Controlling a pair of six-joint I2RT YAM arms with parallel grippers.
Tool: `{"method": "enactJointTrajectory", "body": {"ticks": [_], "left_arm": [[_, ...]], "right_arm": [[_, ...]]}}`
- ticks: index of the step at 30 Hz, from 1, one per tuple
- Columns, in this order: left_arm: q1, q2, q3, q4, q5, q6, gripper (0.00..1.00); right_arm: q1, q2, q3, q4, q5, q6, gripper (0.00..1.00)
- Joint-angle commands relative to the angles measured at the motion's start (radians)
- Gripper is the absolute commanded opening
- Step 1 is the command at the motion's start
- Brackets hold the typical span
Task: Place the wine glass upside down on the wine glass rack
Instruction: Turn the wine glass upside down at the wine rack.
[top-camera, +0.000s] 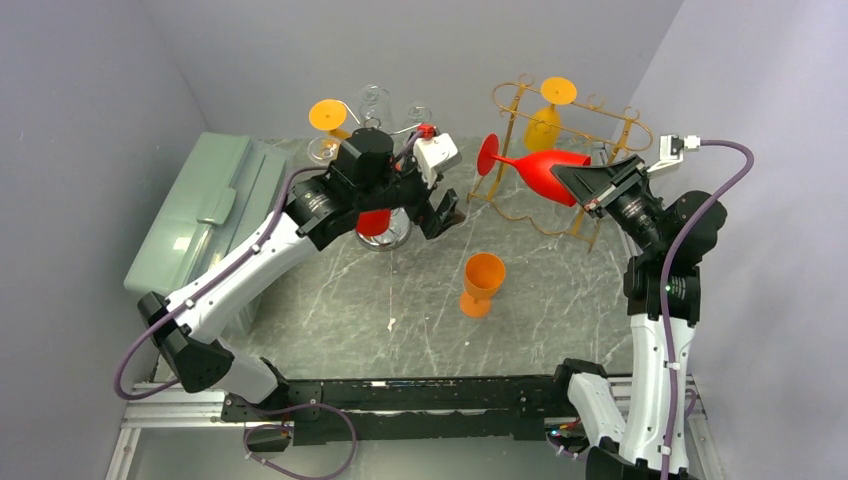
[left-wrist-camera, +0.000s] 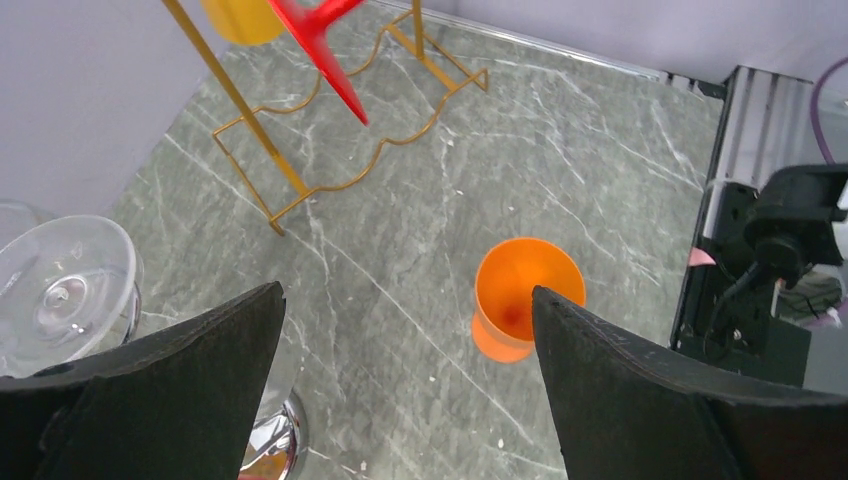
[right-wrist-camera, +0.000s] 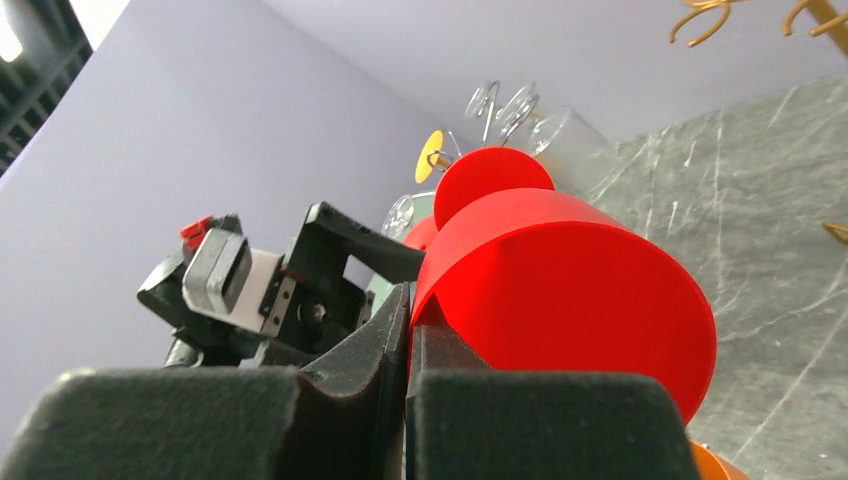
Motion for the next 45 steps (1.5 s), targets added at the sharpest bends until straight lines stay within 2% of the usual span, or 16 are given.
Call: {"method": "enactJointTrajectory", "body": {"ticks": [1,5,11,17,19,22,23,24,25,27,32,33,36,41,43,45], "left_arm": [[-0.004,0.023,0.059,0.131,-0.08,-0.065,0.98],[-0.004,0.053,0.079,0.173,-0.077,-0.082,0.88],[-0.004,0.098,0.108,0.205,-0.055,-0.098,0.83],[-0.004,0.162,0.197,0.16,-0.011,-0.089,0.64],[-0.004,0.177,0.216,0.153,-0.005,-0.078,0.53],[-0.004,0.192,0.24,0.152,-0.02,-0.05,0.12],[-0.003,0.194,0.246,0.15,-0.021,-0.032,0.04],[-0.003,0.193,0.251,0.15,-0.018,0.003,0.0],[-0.003,0.191,0.251,0.154,-0.016,0.036,0.0],[-0.003,0.177,0.245,0.169,-0.007,0.141,0.0],[-0.004,0.126,0.18,0.284,-0.001,0.534,0.0],[-0.004,0.113,0.161,0.317,0.001,0.623,0.0],[-0.004,0.079,0.102,0.389,0.029,0.831,0.0],[-0.004,0.04,0.064,0.372,0.117,1.003,0.0],[-0.003,0.027,0.06,0.352,0.143,1.013,0.0],[-0.004,0.017,0.048,0.328,0.172,1.04,0.0]], "right_arm": [[0.007,-0.016,-0.037,0.197,-0.067,0.087,0.0],[0.011,-0.018,-0.084,0.269,-0.081,0.134,0.0],[0.02,-0.025,-0.119,0.325,-0.094,0.163,0.0],[0.037,-0.034,-0.147,0.393,-0.106,0.2,0.0],[0.044,-0.041,-0.164,0.415,-0.109,0.215,0.0],[0.053,-0.055,-0.19,0.435,-0.115,0.219,0.0],[0.054,-0.059,-0.193,0.417,-0.115,0.202,0.0],[0.055,-0.064,-0.192,0.382,-0.113,0.176,0.06],[0.058,-0.068,-0.192,0.341,-0.111,0.151,0.16],[0.064,-0.076,-0.192,0.248,-0.109,0.087,0.44],[0.069,-0.078,-0.126,-0.112,-0.133,-0.178,0.97],[0.07,-0.077,-0.111,-0.189,-0.128,-0.238,0.99],[0.077,-0.074,-0.063,-0.378,-0.071,-0.41,1.0],[0.107,-0.013,0.093,-0.628,0.053,-0.658,1.0],[0.119,-0.012,0.1,-0.6,0.032,-0.654,1.0],[0.127,-0.029,0.049,-0.432,-0.04,-0.598,1.0]]}}
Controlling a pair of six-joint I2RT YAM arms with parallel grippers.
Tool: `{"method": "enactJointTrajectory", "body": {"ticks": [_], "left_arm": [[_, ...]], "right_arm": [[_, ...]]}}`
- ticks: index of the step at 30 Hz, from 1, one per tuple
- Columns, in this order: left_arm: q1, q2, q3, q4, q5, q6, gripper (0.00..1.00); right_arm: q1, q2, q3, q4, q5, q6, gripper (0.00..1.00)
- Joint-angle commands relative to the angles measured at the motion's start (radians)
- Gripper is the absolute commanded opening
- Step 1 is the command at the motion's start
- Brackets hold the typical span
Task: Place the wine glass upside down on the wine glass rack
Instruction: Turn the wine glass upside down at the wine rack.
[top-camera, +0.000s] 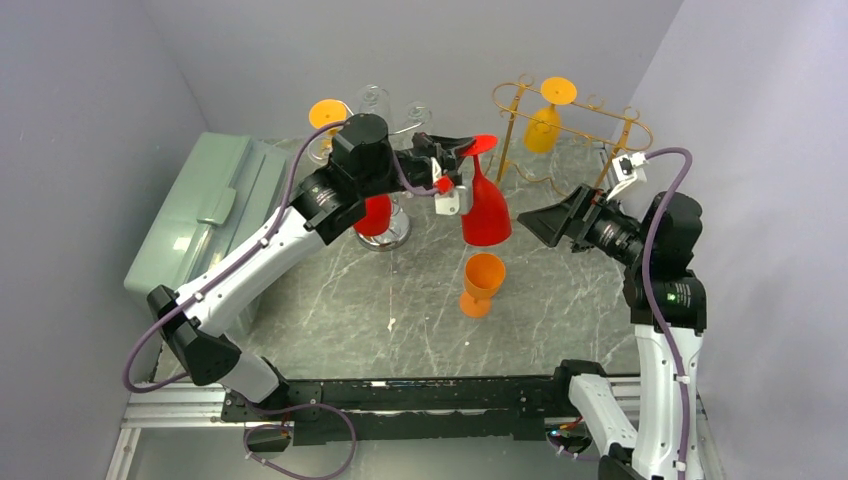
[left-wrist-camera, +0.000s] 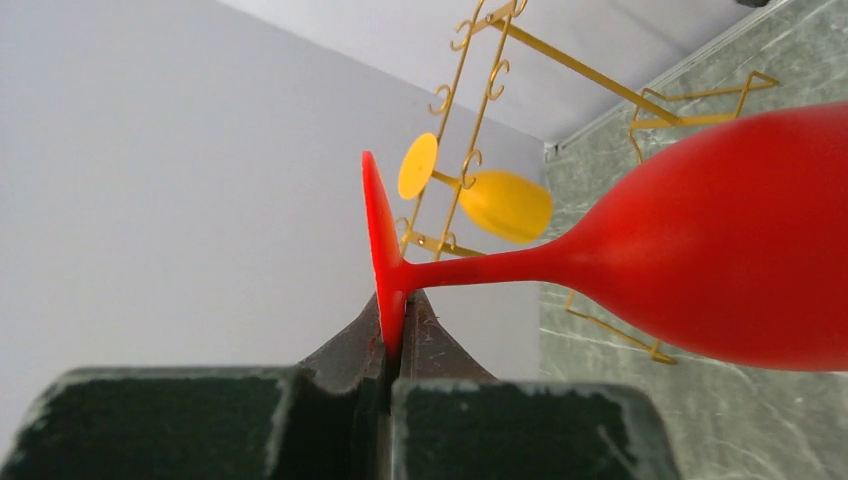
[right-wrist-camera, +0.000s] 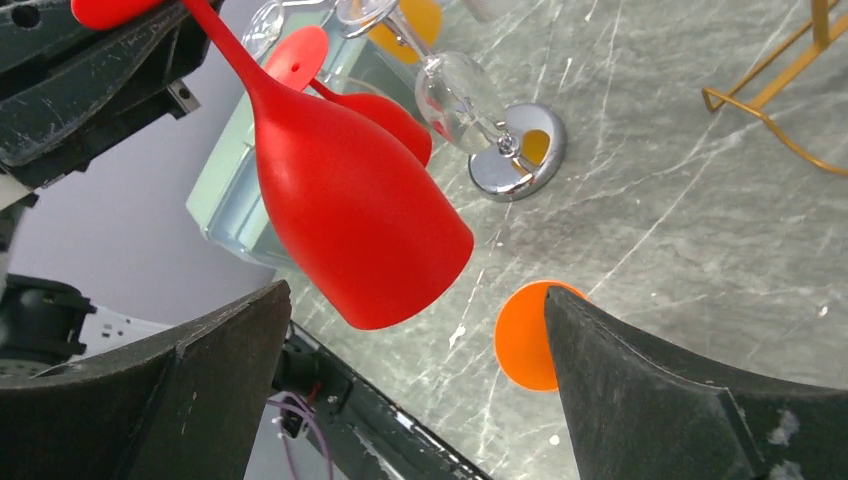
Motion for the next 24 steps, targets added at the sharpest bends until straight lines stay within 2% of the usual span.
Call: {"method": "enactJointTrajectory", "body": {"ticks": [1,4,7,11,24], "left_arm": [[-0.004,-0.061,-0.02,0.023,0.108,0.151,0.0],[-0.004,-0.068,-0.029,0.011,0.151,0.186,0.0],[-0.003,-0.07,-0.018,-0.025,0.174,0.197,0.0],[-0.004,-0.079,-0.018,-0.076,0.205,0.245,0.0],[-0.004,-0.085,-0.019,-0.094,0.23,0.256,0.01]], "right_arm": [[0.027,-0.026,-0.043,0.162,-0.055,-0.039,1.0],[0.092,-0.011,-0.105,0.342,-0.083,-0.016,1.0],[0.186,0.045,-0.101,0.39,-0.073,-0.069,1.0],[0.27,0.036,-0.168,0.535,-0.053,-0.092,1.0],[0.404,0.058,-0.36,0.669,-0.021,-0.24,1.0]]}}
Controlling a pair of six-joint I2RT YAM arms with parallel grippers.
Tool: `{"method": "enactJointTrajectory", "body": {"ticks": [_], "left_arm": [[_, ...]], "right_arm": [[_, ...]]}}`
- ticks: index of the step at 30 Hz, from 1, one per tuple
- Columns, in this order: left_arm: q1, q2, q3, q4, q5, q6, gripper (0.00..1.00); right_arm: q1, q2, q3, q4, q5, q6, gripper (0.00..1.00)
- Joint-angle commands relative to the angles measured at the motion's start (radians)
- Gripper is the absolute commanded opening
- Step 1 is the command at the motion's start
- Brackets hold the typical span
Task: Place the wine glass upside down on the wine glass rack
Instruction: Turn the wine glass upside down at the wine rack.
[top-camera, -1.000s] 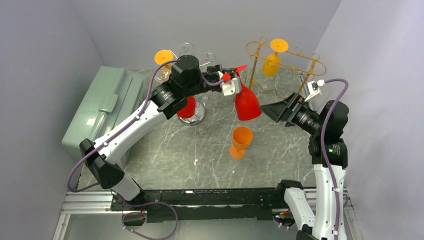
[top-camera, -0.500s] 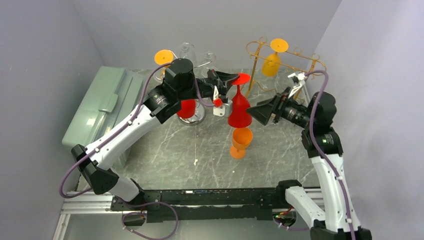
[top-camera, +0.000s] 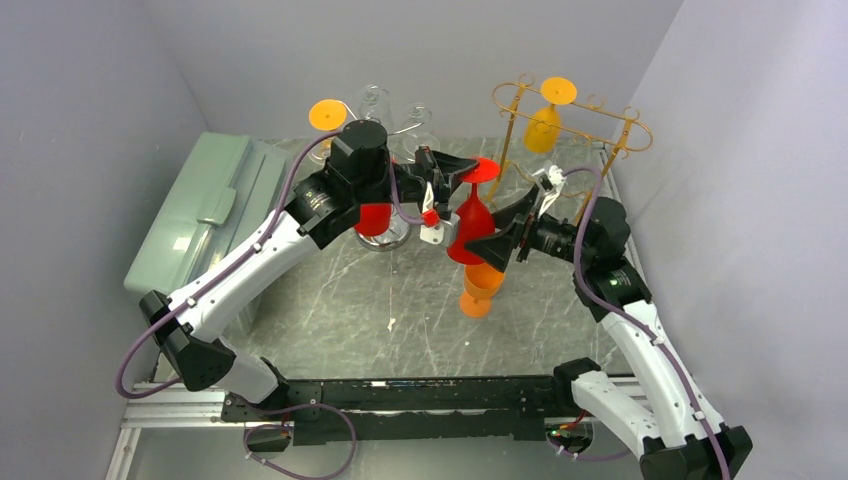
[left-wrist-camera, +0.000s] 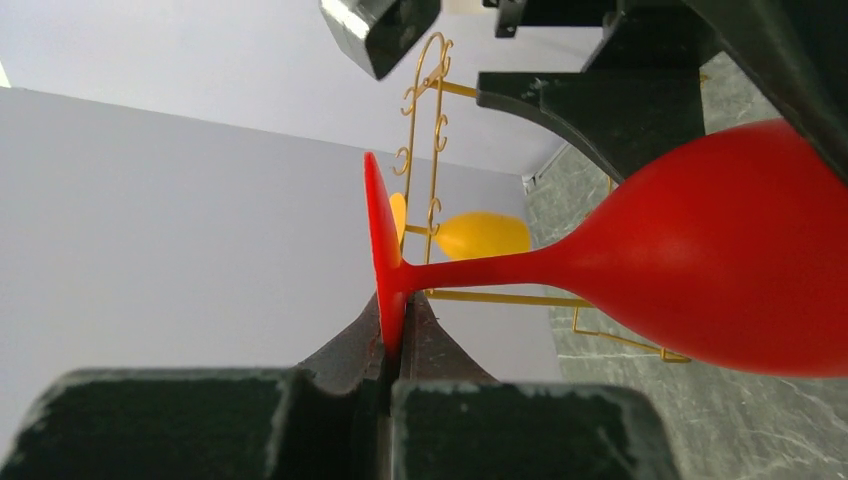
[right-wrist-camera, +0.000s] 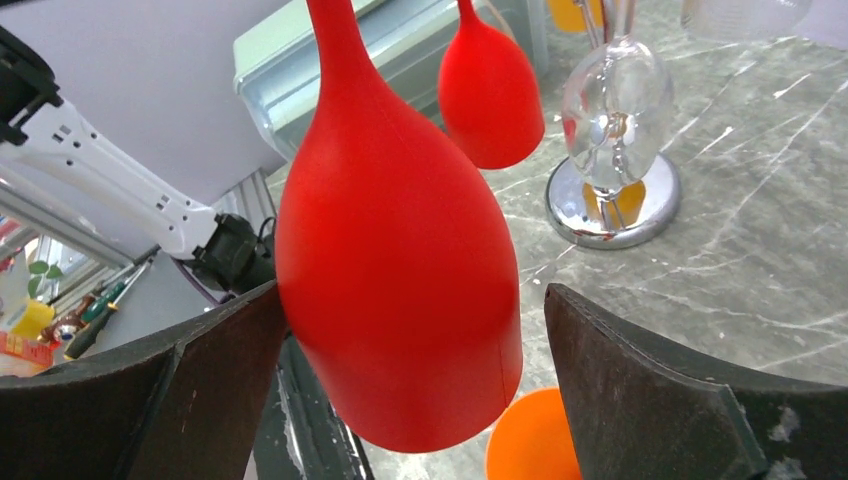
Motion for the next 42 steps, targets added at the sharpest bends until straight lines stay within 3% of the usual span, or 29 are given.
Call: {"method": "enactJointTrajectory", "body": {"ticks": [1,7,9,10,13,14,18,24,30,35,42], "left_arm": [[-0.004,-0.038,0.022,0.014,0.037,-0.011,0.01],[-0.004,-0.05,0.007,0.029,0.044,-0.039,0.06],[-0.004,-0.052,0.0,0.05,0.045,-0.051,0.11],[-0.004,-0.053,-0.001,0.058,0.045,-0.061,0.17],[-0.004,-0.054,-0.008,0.081,0.039,-0.09,0.45],[-0.003,-0.057,-0.014,0.091,0.039,-0.097,0.52],[-0.006,-0.071,-0.039,0.117,0.036,-0.115,0.98],[-0.005,-0.098,-0.018,0.037,-0.039,-0.16,1.0],[-0.005,-0.152,-0.014,-0.135,-0.174,-0.209,0.99],[-0.004,-0.218,-0.045,-0.23,-0.238,-0.278,1.0],[-0.004,-0.281,-0.095,-0.269,-0.224,-0.331,0.99]], "right_arm": [[0.034,0.018,-0.058,0.143,0.032,-0.07,1.0],[0.059,0.033,-0.089,0.266,0.079,-0.046,0.97],[0.064,0.046,-0.095,0.28,0.082,-0.049,0.88],[0.065,0.05,-0.101,0.283,0.09,-0.053,0.79],[0.065,0.043,-0.143,0.325,0.137,-0.057,0.64],[0.065,0.033,-0.162,0.342,0.165,-0.057,0.62],[0.059,0.008,-0.195,0.336,0.304,-0.106,0.53],[-0.006,0.011,-0.214,0.359,0.443,-0.119,0.51],[-0.171,0.068,-0.272,0.553,0.379,0.008,0.53],[-0.192,0.149,-0.234,0.593,0.376,0.008,0.52],[-0.216,0.239,-0.17,0.594,0.397,-0.014,0.51]]}}
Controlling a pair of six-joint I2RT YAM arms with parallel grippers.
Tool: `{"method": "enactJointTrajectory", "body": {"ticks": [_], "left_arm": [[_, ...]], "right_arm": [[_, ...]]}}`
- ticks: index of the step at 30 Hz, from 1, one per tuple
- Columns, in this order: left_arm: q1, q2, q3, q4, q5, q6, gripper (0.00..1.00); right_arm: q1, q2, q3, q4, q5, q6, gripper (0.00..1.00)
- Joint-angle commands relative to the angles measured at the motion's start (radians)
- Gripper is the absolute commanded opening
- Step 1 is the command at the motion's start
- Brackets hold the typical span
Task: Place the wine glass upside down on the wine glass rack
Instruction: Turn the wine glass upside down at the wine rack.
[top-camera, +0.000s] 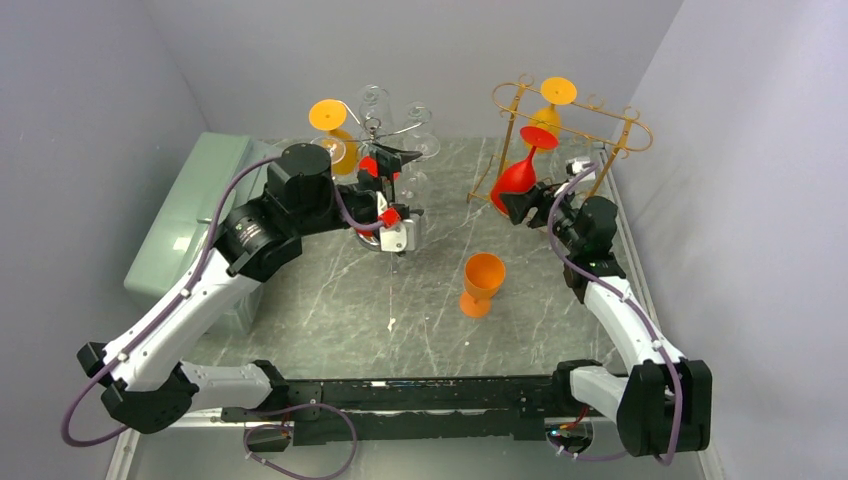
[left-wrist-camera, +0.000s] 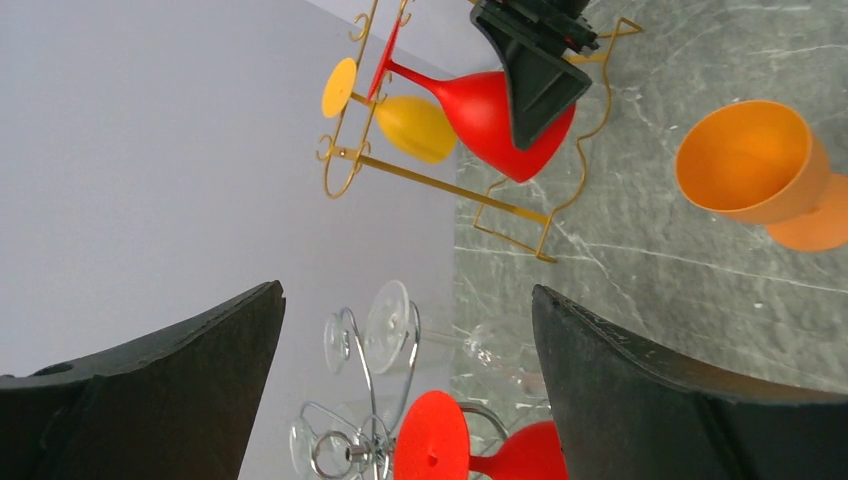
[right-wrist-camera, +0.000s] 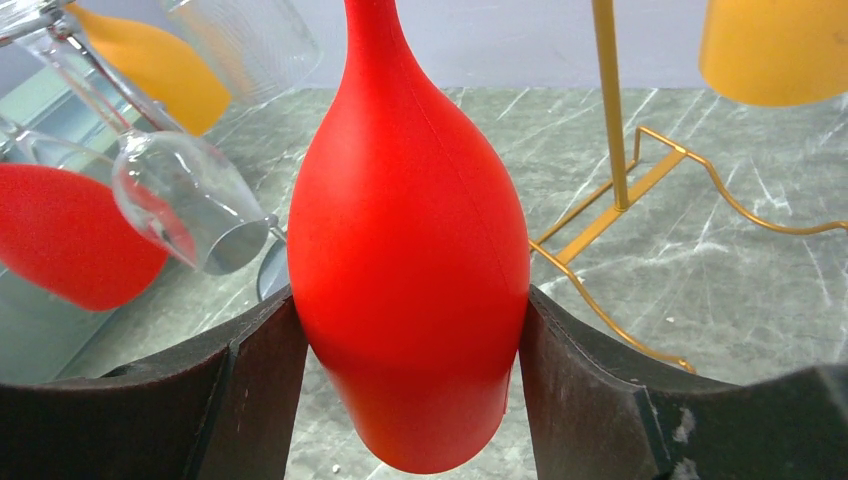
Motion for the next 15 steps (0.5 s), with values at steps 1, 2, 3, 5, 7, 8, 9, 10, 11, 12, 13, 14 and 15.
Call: {"method": "enactJointTrajectory", "body": {"ticks": [1,2,3,5,7,8,9,10,11,12,13,14,15], "left_arm": [[-0.003,-0.034,-0.011,-0.047,-0.002,-0.08,1.0],[-0.003,-0.04,-0.016,-0.047,-0.001,-0.09,0.99],[-0.004,-0.045,-0.02,-0.048,0.001,-0.093,0.99],[-0.003,-0.056,-0.032,-0.049,0.005,-0.098,0.99],[-0.003,-0.065,-0.044,-0.046,0.009,-0.109,0.99],[-0.004,-0.069,-0.046,-0.05,0.012,-0.114,1.0],[-0.005,-0.071,-0.046,-0.055,0.015,-0.119,1.0],[-0.004,-0.074,-0.048,-0.06,0.018,-0.122,0.99],[-0.003,-0.076,-0.05,-0.065,0.02,-0.12,0.99],[-0.005,-0.079,-0.055,-0.066,0.023,-0.117,1.0],[-0.004,-0.083,-0.06,-0.065,0.022,-0.113,0.99],[-0.004,-0.086,-0.065,-0.06,0.022,-0.112,0.99],[-0.005,-0.088,-0.067,-0.059,0.023,-0.112,0.99]], "right_arm": [[-0.019,0.022,0.087,0.088,0.012,-0.011,0.51],[-0.022,0.029,0.098,0.084,0.014,-0.015,0.51],[-0.024,0.038,0.108,0.083,0.014,-0.02,0.51],[-0.027,0.057,0.125,0.076,0.014,-0.025,0.5],[-0.03,0.079,0.148,0.069,0.017,-0.031,0.5],[-0.031,0.091,0.155,0.067,0.02,-0.034,0.5],[-0.034,0.103,0.16,0.067,0.019,-0.034,0.5],[-0.037,0.109,0.164,0.068,0.016,-0.034,0.49],[-0.039,0.116,0.165,0.072,0.016,-0.035,0.49],[-0.041,0.121,0.168,0.072,0.018,-0.04,0.49],[-0.044,0.128,0.17,0.071,0.022,-0.044,0.49],[-0.047,0.134,0.172,0.069,0.025,-0.047,0.49],[-0.051,0.14,0.175,0.067,0.027,-0.05,0.49]]}}
